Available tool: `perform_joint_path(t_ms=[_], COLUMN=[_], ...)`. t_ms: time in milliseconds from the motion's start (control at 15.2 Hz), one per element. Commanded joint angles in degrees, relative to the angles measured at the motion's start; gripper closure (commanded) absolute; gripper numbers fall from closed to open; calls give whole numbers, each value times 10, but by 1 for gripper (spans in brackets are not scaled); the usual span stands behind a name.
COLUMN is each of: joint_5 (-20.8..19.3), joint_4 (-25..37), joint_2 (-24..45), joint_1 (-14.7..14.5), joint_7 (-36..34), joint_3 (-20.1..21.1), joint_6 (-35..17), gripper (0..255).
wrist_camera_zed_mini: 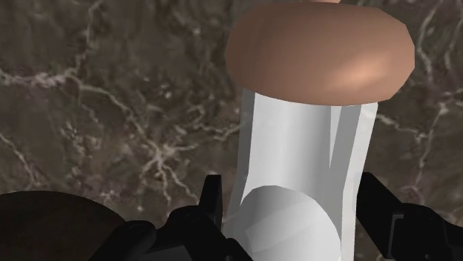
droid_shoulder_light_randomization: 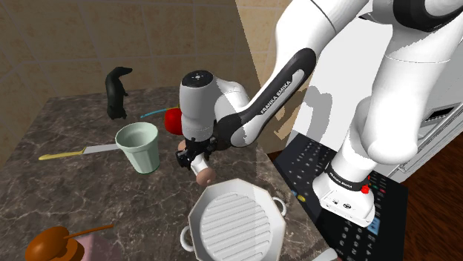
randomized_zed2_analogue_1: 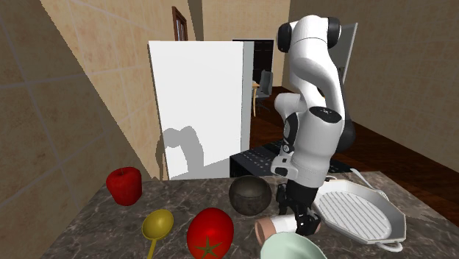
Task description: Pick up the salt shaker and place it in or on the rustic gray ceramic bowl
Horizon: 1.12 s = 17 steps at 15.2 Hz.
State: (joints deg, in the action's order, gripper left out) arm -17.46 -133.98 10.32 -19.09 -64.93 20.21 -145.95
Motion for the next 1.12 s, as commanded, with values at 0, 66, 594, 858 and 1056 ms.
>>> perform_joint_path(t_ms=[0,66,594,858,1056], joint_5=[0,0,13,36,52], joint_4=[0,0,1,6,10], joint_2=[0,0,-13,-39,-58], joint_1=[0,0,2,6,7], joint_7=[0,0,10,29,42], joint_3=[0,0,4,10,13], joint_6=[0,0,13,40,60], gripper=[255,255,255,255,255])
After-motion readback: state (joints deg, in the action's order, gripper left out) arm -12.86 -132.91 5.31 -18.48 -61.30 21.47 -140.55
